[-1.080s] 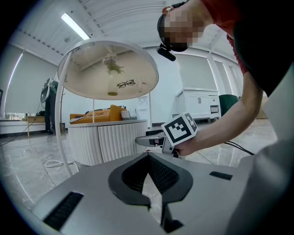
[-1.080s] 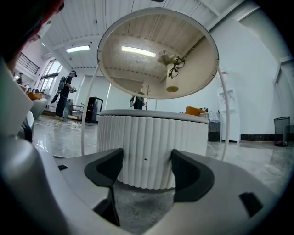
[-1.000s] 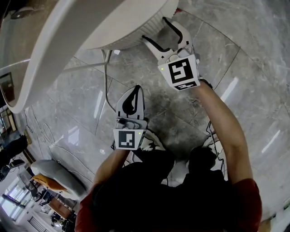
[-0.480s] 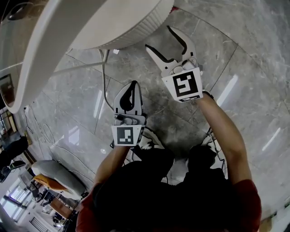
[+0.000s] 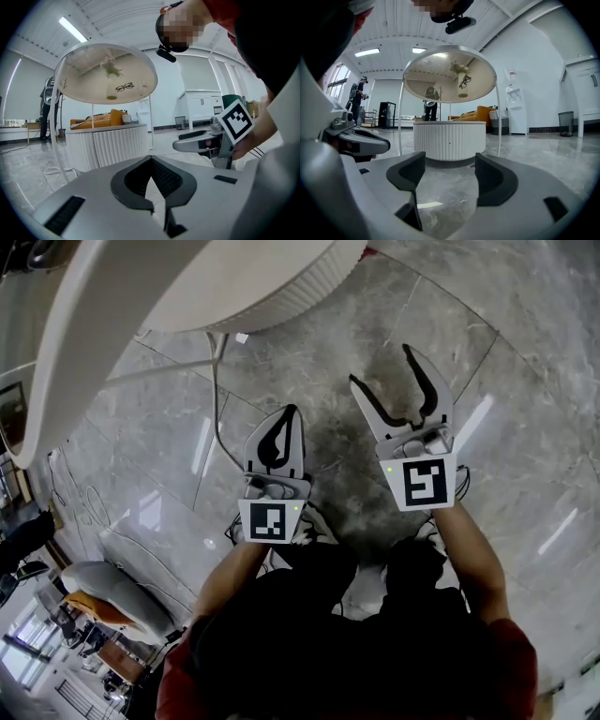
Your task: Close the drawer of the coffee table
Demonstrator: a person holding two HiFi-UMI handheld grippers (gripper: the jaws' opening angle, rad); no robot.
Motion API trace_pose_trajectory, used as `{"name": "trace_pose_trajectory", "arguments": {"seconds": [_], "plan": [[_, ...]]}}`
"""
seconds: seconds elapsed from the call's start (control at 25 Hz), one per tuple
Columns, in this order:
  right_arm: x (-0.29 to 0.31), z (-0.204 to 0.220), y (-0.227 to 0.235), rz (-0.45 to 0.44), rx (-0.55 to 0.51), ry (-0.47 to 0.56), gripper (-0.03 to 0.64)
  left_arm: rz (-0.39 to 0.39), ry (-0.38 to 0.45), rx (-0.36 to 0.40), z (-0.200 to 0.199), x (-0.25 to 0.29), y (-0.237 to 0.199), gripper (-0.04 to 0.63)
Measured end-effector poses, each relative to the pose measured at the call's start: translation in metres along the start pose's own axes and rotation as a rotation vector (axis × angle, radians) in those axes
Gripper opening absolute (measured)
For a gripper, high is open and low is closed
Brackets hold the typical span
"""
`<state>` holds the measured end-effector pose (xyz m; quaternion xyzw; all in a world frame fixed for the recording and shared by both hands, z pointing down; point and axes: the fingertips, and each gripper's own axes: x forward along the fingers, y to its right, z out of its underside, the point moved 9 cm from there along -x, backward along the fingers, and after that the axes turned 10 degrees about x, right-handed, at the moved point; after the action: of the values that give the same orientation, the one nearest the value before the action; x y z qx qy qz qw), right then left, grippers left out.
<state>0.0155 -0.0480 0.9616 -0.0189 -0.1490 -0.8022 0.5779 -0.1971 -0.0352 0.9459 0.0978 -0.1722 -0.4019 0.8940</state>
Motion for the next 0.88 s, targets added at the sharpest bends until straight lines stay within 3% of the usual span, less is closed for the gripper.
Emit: {"name": "trace_pose_trajectory", "arguments": {"seconds": [0.32, 0.68, 0.88], "plan": [[-0.044, 0.002, 0.016, 0.088, 0.035, 0.001, 0.316, 0.001, -0.023, -0.009, -0.003, 0.002, 0.006, 0.012], [-0.044, -0.002, 0.021, 0.108, 0.025, 0.015, 0.313, 0.022, -0.008, 0.013, -0.009, 0.003, 0.008, 0.011], [-0.046, -0.002, 0.023, 0.138, 0.027, 0.043, 0.168, 0.019, -0.001, 0.006, -0.008, 0.004, 0.007, 0.012]]}}
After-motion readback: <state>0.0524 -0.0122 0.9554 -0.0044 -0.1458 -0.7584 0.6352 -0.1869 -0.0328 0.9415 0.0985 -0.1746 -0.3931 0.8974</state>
